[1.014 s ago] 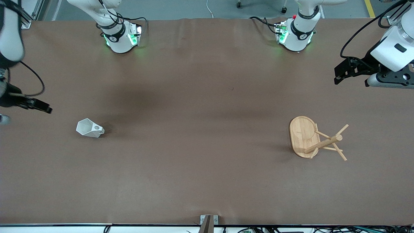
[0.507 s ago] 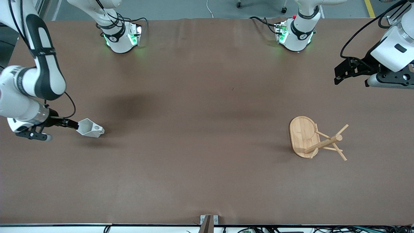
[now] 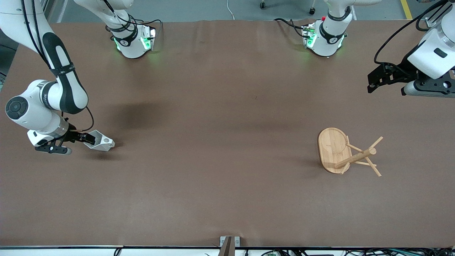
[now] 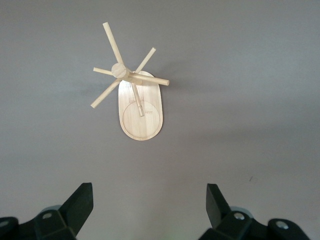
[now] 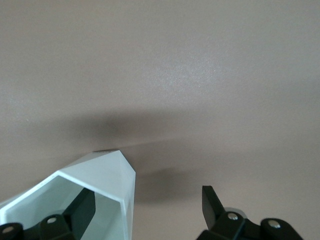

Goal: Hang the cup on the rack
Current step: 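Reach the right gripper down to the white hexagonal cup, then close the right gripper on the white cup's rim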

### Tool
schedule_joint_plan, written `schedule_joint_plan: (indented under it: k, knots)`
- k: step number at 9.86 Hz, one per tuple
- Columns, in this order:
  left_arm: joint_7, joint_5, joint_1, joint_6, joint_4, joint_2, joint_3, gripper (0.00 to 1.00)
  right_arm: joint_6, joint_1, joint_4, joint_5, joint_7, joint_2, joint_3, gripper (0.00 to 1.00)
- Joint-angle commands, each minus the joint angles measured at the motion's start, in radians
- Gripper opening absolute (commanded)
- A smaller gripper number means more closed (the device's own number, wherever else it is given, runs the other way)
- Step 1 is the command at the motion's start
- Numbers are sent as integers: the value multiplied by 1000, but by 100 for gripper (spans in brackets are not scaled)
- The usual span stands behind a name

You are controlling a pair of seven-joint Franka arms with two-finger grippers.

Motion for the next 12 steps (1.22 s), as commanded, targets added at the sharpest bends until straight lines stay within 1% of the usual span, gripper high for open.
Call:
schedule_joint_plan:
  k: [1,3,4,6,7,8,9,11,12]
  knots:
    - [9,-3,2,-2,-7,18,0,100,22,-7,-33,2,-14,-14,14,66]
    - [5,-3,2,-2,-7,18,0,100,22,-8,-33,5,-12,-14,16,33]
    - [2,-5,1,-2,-7,18,0,100,20,-8,-30,28,-6,-14,14,1]
    - [-2,-6,-1,-2,-7,18,-1,100,7,-4,-10,42,-8,-16,14,0]
    - [-2,-6,-1,-2,-7,18,-1,100,-35,-1,13,42,-15,-19,14,0]
    - [-2,-8,-1,-2,-7,18,-1,100,-128,7,62,42,-32,-34,16,0]
    - [-2,-8,-1,-2,-7,18,-1,100,-220,42,120,42,-34,-58,17,0]
    - [-2,-8,-1,-2,-7,18,-1,100,-443,100,299,51,-32,-74,22,0]
    - [-2,-9,-1,-2,-7,18,-1,100,-522,130,359,112,-31,-76,22,0]
